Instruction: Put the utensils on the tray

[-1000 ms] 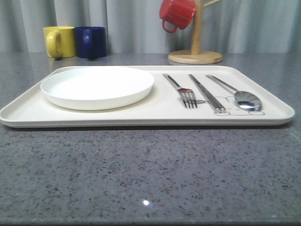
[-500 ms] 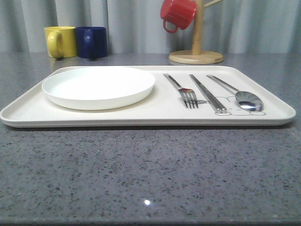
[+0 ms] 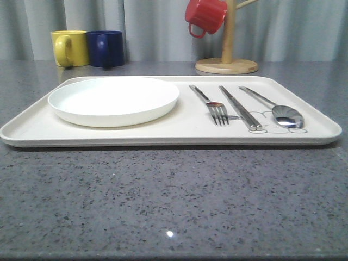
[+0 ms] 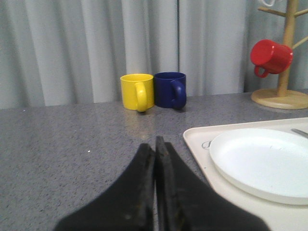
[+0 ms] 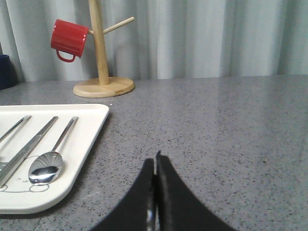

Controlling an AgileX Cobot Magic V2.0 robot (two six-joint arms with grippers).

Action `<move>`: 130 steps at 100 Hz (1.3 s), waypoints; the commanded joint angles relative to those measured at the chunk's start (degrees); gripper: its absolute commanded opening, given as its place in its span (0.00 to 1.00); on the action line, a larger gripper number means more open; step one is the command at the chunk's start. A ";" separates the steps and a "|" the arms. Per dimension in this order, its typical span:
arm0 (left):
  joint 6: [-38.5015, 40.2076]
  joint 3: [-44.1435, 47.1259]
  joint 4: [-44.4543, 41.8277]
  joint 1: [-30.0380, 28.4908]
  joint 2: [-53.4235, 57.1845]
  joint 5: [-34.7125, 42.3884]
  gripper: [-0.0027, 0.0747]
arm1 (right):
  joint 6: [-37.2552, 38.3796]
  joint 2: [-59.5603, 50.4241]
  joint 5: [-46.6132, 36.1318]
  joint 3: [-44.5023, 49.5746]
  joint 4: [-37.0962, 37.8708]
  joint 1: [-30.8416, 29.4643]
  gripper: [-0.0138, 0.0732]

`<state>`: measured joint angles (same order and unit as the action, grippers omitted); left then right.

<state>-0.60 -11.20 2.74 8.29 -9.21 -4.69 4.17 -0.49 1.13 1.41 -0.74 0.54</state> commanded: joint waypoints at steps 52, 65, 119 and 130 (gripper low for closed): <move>3.47 12.70 -1.55 -6.65 11.40 8.30 0.01 | -0.42 -1.13 -4.87 0.17 -0.35 -0.27 0.08; 3.57 13.05 -2.74 -6.65 11.40 8.55 0.01 | -0.42 -1.13 -4.87 0.17 -0.35 -0.27 0.08; 3.57 13.05 -2.74 -6.65 11.40 8.55 0.01 | -0.42 -1.13 -4.87 0.17 -0.35 -0.27 0.08; 3.57 13.05 -2.74 -6.65 11.40 8.55 0.01 | -0.42 -1.13 -4.87 0.17 -0.35 -0.27 0.08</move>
<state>2.44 0.22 0.00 1.79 0.29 -1.30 4.17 -0.57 1.13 1.41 -0.74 0.54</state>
